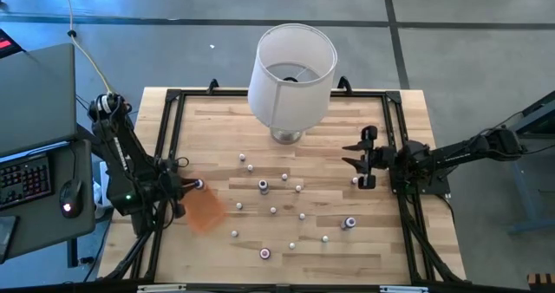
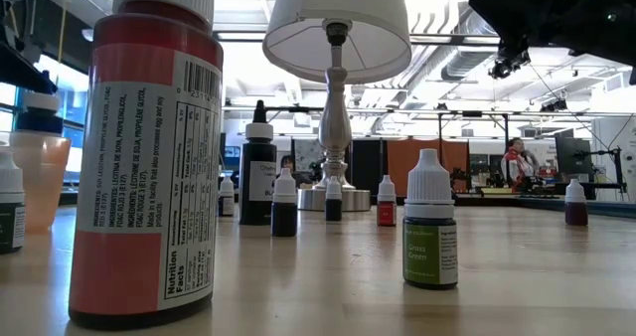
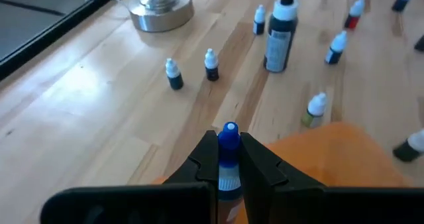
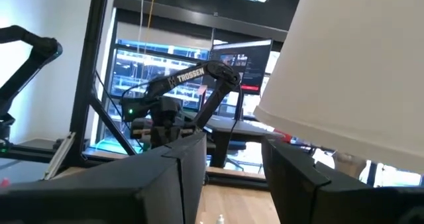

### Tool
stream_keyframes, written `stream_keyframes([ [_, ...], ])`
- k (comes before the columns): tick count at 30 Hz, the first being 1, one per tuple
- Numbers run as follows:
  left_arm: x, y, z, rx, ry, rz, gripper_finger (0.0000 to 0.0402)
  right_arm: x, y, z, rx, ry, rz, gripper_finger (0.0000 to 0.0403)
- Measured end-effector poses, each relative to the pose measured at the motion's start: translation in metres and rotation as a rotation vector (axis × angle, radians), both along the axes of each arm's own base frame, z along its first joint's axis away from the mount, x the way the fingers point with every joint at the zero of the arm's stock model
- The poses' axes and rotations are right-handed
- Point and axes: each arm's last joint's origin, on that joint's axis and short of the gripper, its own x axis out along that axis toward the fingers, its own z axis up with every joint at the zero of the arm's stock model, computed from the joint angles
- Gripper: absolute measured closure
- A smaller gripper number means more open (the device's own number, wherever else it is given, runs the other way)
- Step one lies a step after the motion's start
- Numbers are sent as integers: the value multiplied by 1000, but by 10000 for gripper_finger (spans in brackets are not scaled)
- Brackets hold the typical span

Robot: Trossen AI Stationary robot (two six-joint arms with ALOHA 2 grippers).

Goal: Pick & Place food coloring
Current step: Put the big blue food coloring bottle into the orange bin

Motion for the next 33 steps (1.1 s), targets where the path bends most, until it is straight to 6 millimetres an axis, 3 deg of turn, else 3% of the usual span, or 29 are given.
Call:
stream_keyframes([
  [3,4,6,-9,0,-71,50,380,-1,0,1,-3,-16,-2,265],
  [13,27,32,-19,47,-65,310,380,-3,0,8,-65,-82,-31,265],
  [23,60,34,-21,40,-12,346,379,-5,0,11,-130,-116,-59,265],
  [33,67,44,-22,-9,12,435,299,-6,1,12,-155,-139,-6,265],
])
